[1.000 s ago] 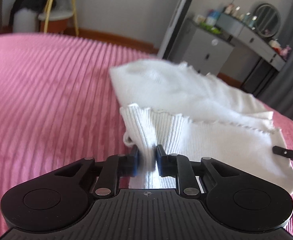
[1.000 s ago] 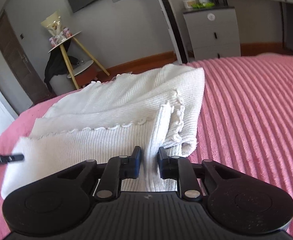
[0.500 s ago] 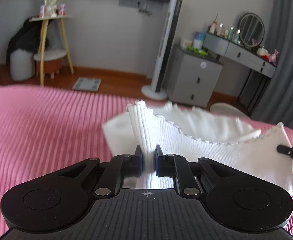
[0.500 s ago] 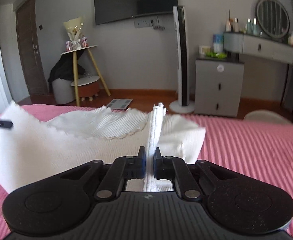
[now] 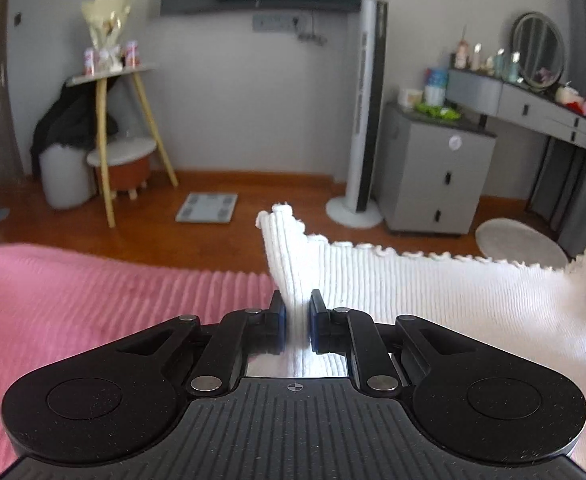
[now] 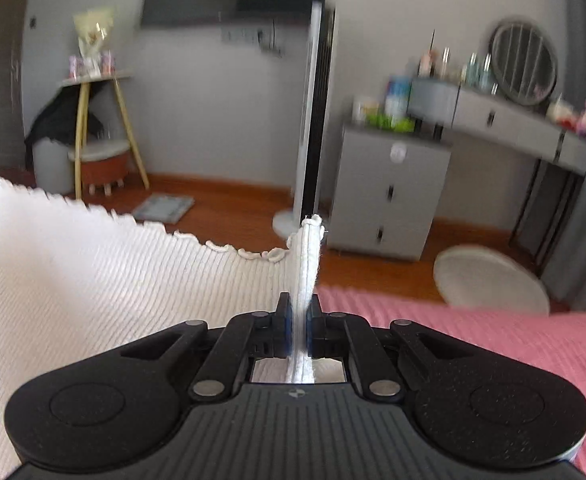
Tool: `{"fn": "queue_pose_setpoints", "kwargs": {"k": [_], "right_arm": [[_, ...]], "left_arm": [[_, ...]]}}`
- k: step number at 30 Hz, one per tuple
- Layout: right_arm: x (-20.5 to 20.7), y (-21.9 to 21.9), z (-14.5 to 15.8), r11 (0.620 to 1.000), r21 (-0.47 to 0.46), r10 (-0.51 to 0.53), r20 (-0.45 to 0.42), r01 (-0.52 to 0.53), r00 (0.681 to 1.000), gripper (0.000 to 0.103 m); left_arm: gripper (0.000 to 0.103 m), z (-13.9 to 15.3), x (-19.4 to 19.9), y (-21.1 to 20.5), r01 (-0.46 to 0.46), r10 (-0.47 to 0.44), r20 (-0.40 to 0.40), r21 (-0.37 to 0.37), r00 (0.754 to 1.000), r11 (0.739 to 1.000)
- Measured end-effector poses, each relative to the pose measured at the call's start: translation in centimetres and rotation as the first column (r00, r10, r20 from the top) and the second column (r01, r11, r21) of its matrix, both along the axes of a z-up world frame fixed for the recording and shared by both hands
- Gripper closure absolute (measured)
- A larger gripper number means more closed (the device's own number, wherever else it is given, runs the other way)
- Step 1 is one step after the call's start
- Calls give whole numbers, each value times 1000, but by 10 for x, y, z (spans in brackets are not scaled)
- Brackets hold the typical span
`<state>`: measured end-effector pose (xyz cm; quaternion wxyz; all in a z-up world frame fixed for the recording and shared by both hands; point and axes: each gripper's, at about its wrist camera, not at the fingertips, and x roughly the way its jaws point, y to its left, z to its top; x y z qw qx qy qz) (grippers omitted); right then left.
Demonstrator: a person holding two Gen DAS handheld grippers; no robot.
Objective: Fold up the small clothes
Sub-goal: 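Carry the hem over the body toward the collar with both tools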
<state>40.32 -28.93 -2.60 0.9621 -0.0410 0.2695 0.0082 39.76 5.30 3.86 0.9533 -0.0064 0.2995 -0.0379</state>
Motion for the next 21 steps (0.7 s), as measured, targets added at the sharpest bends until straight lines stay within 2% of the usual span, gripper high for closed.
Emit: {"fn": "queue_pose_setpoints", "kwargs": {"k": [2,4,5,6,7,8,9,10,11,12,14,16,18,21], "right_arm": [[16,-3,-12,1000,14,7,-71,-6,997,96],[20,-8,-16,999,52,8,-101,-3,995,94],[19,-13,-14,996,93,16,-103,-6,995,89],[19,-20,-13,989,146,32,-105,-16,994,77],[20,-26,-12,979,203,51,-110,-28,993,70],[20,-29,-12,967,251,67,-117,-36,991,62],[23,-33,-13,960,278,79,-123,-42,989,62],[23,-32,-15,961,271,80,-118,-46,990,64],[22,-28,-17,969,239,81,-109,-53,991,81],[23,-22,-20,978,198,81,-103,-60,991,94],[19,-13,-17,987,145,80,-69,-70,994,96],[13,-5,-8,997,56,59,9,-59,998,97],[12,1,2,999,4,52,76,-52,996,97],[19,13,8,996,-82,26,126,-16,992,97]], "left_arm": [[89,-16,13,0,2,-4,-59,-31,998,1000],[87,-32,20,4,13,-22,-120,-79,993,997],[87,-37,22,6,24,-39,-141,-104,989,994],[79,-42,22,9,31,-51,-157,-125,986,992],[68,-46,23,12,37,-61,-167,-143,984,989],[66,-49,24,14,43,-72,-179,-164,981,986],[66,-52,24,18,39,-74,-188,-184,979,982],[75,-54,25,21,28,-67,-194,-197,979,980],[87,-55,25,22,14,-54,-190,-205,980,979],[89,-55,24,22,8,-48,-187,-211,981,978],[90,-49,20,21,-1,-25,-148,-175,989,985],[90,-39,16,17,10,-21,-86,-126,996,992],[90,-28,16,12,12,-16,-37,-97,999,995],[90,-19,22,4,-4,5,7,-63,1000,998]]}}
